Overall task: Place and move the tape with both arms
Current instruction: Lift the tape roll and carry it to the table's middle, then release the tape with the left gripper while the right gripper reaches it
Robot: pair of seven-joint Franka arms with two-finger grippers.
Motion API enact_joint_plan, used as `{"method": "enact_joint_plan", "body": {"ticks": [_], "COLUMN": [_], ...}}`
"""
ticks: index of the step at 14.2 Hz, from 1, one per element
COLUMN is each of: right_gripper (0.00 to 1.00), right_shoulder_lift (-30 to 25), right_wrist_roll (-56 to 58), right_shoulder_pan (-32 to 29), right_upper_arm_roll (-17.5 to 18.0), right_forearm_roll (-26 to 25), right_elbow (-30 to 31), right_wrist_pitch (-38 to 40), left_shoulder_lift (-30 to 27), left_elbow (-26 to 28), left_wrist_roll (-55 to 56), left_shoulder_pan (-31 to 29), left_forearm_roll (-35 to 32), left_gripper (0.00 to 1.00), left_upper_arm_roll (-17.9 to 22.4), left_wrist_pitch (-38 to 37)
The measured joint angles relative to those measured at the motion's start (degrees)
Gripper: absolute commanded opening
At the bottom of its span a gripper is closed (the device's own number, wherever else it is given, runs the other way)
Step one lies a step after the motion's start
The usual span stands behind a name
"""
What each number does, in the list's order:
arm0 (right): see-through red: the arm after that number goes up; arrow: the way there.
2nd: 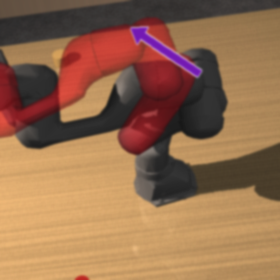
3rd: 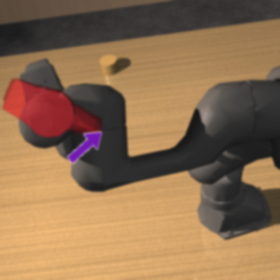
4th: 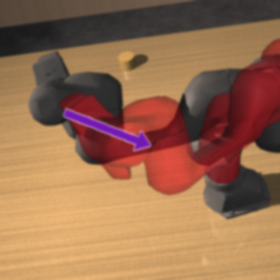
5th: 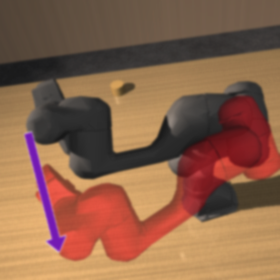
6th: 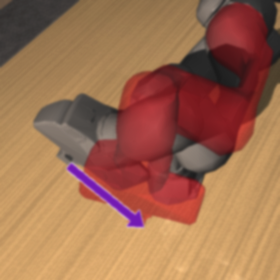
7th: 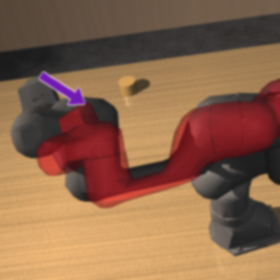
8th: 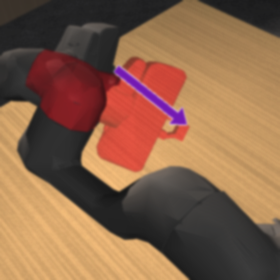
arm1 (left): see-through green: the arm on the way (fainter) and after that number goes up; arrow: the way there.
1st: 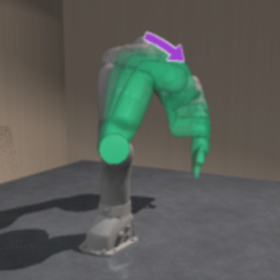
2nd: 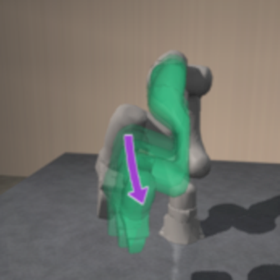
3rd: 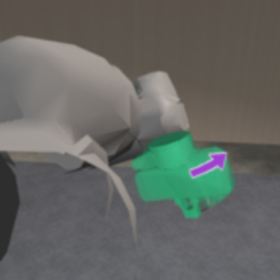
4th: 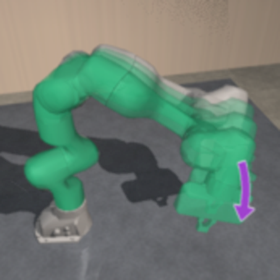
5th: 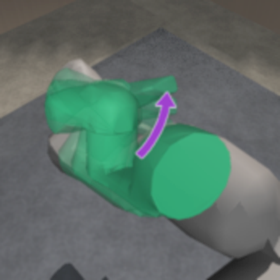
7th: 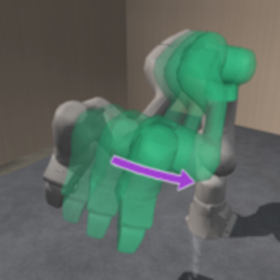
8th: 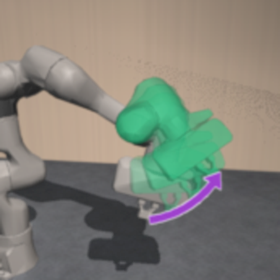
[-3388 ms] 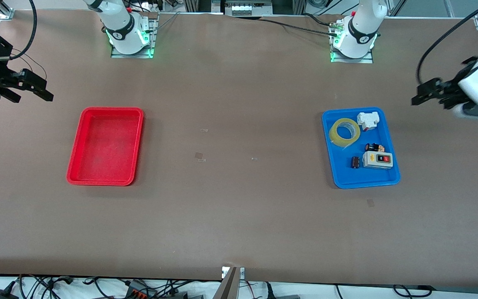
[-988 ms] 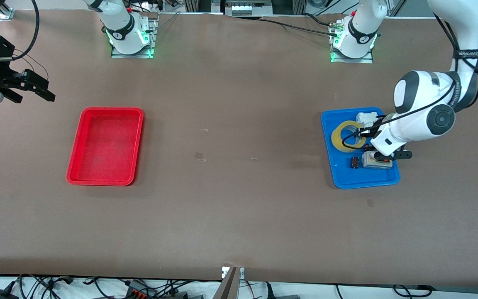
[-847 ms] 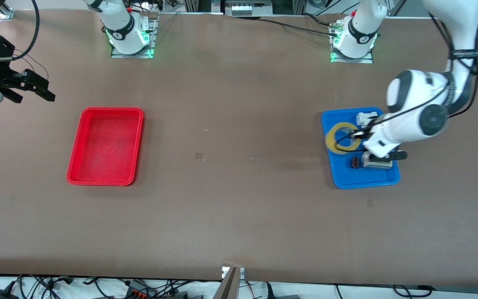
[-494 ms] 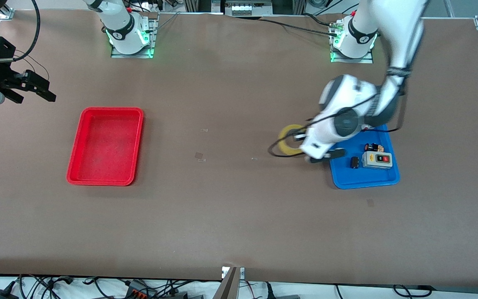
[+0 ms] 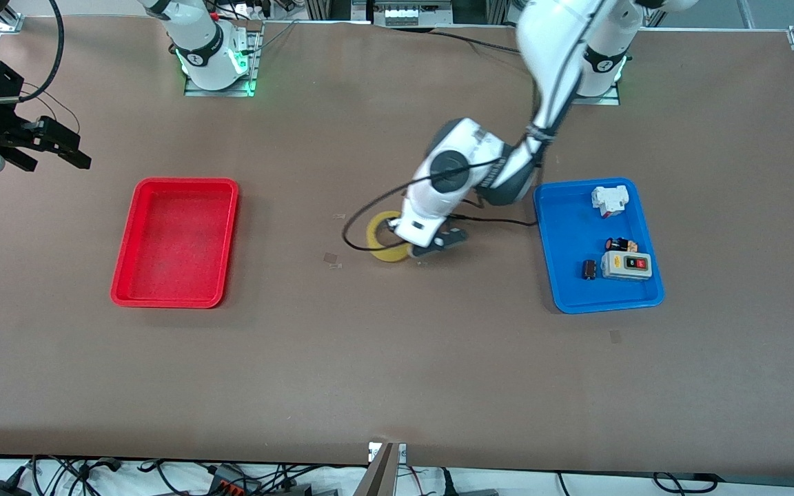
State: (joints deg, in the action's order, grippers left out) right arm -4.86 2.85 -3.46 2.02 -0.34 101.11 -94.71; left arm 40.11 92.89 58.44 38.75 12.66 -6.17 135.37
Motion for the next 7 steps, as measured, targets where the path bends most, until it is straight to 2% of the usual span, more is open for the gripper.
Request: {"method": "enact_joint_plan", "body": {"ticks": [1, 2, 3, 4, 5, 7], "right_gripper": [1.00, 1.00, 1.00, 1.00, 1.00, 1.00], "right_shoulder_lift": [0.10, 0.28, 0.51, 0.69, 0.74, 0.72], "right_wrist_roll": [0.00, 0.00, 0.00, 0.00, 0.00, 0.04], "right_shoulder_pan": [0.01, 0.03, 0.06, 0.07, 0.05, 0.02], "right_upper_arm_roll": [0.04, 0.14, 0.23, 0.25, 0.23, 0.18], "right_forearm_roll": [0.00, 0.00, 0.00, 0.00, 0.00, 0.00], "right_elbow": [0.01, 0.02, 0.02, 0.02, 0.00, -0.18], "right_wrist_pitch": [0.01, 0.05, 0.14, 0.26, 0.30, 0.30], "left_shoulder_lift": [1.41, 1.96, 2.41, 2.59, 2.82, 3.25], "left_elbow": [-0.63, -1.58, -2.20, -2.56, -2.75, -3.29], "left_wrist_roll": [1.59, 2.65, 3.27, 3.40, 3.39, 3.39], "left_shoulder_pan": [1.32, 1.96, 2.08, 2.01, 1.96, 1.78], "left_forearm_roll": [0.01, 0.01, 0.01, 0.01, 0.01, 0.01], "left_gripper": [0.06, 0.18, 0.43, 0.80, 1.00, 1.00], "left_upper_arm_roll": [0.02, 0.27, 0.27, 0.28, 0.36, 0.59], "left_wrist_pitch": [1.02, 1.44, 1.44, 1.20, 1.31, 1.54]}}
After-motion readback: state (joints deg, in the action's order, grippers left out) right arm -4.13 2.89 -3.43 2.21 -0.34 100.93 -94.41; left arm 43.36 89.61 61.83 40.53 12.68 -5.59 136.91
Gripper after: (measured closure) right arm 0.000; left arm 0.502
